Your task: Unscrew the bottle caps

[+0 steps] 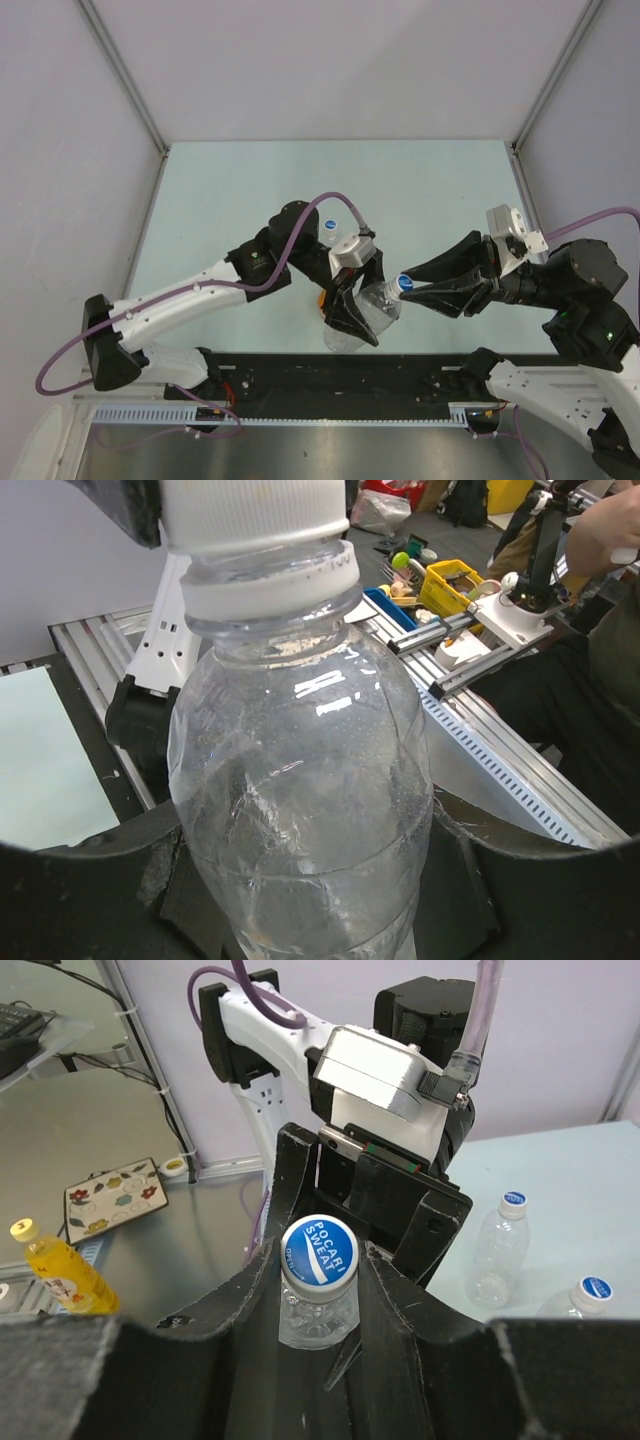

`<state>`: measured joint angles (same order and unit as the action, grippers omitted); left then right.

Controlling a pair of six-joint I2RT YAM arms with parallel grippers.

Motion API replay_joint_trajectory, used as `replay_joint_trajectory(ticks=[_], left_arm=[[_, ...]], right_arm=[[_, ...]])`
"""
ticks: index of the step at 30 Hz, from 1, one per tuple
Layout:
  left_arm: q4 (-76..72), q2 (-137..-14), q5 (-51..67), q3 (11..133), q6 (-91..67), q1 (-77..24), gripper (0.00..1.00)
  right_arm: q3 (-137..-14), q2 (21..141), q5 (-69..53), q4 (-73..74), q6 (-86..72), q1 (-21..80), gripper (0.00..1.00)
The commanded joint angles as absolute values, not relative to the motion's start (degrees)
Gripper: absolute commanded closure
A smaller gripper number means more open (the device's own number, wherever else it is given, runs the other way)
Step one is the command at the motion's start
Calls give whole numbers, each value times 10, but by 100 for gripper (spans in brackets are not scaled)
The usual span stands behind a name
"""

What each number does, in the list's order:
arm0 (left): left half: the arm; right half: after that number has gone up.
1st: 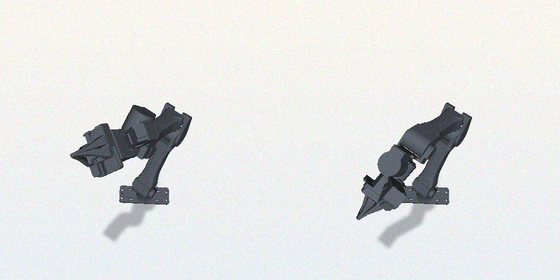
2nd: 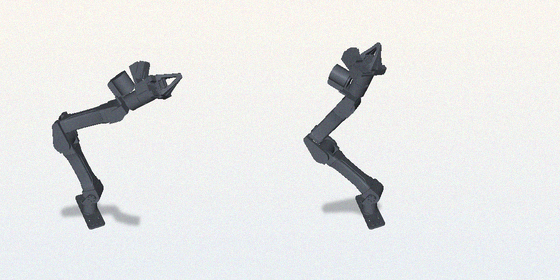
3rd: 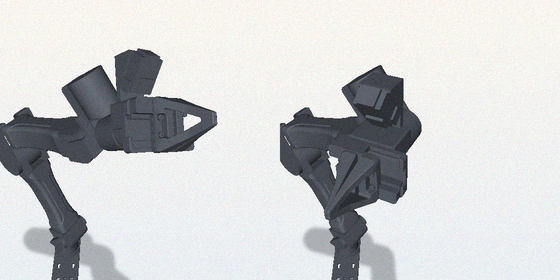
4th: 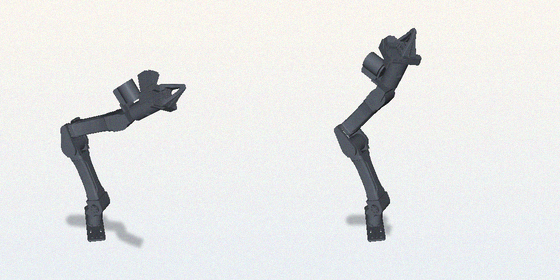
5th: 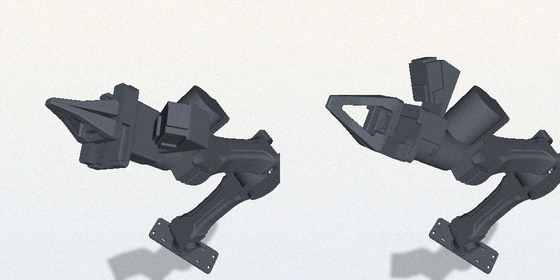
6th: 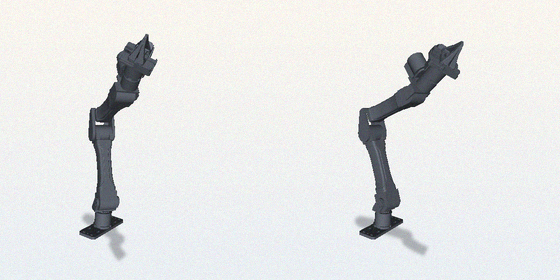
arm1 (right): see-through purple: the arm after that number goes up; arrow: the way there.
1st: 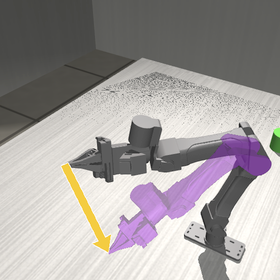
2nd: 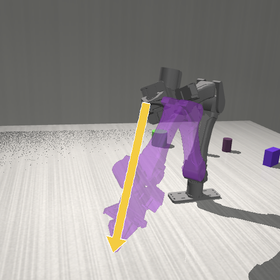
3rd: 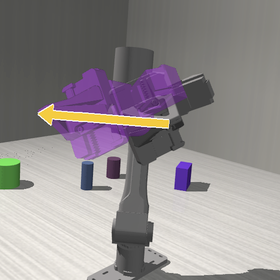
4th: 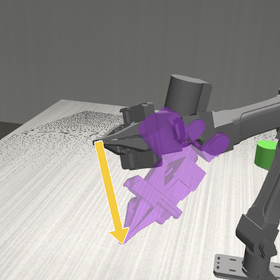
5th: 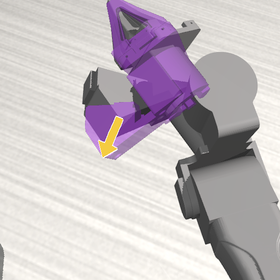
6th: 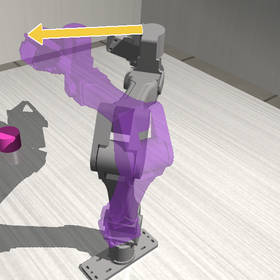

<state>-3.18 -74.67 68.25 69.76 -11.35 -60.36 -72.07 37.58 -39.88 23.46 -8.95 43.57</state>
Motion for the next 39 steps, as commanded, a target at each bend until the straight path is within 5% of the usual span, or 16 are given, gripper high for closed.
replay_joint_trajectory(ticks=[1, 10, 17, 35, 39], left_arm=[[-37, -744, 730, 710, -86, -595, 100], [-325, -784, 784, 683, -299, -608, 100], [-337, -853, 807, 753, -310, -628, 100], [-653, -935, 771, 721, -569, -573, 100], [-551, -897, 742, 705, -484, -563, 100]], right_arm=[[-761, 360, -399, 229, -64, 432, 100], [-764, 389, -482, 188, -90, 431, 100], [-772, 403, -513, 169, -98, 429, 100], [-779, 392, -491, 190, -99, 425, 100], [-779, 393, -432, 223, -103, 425, 100]])
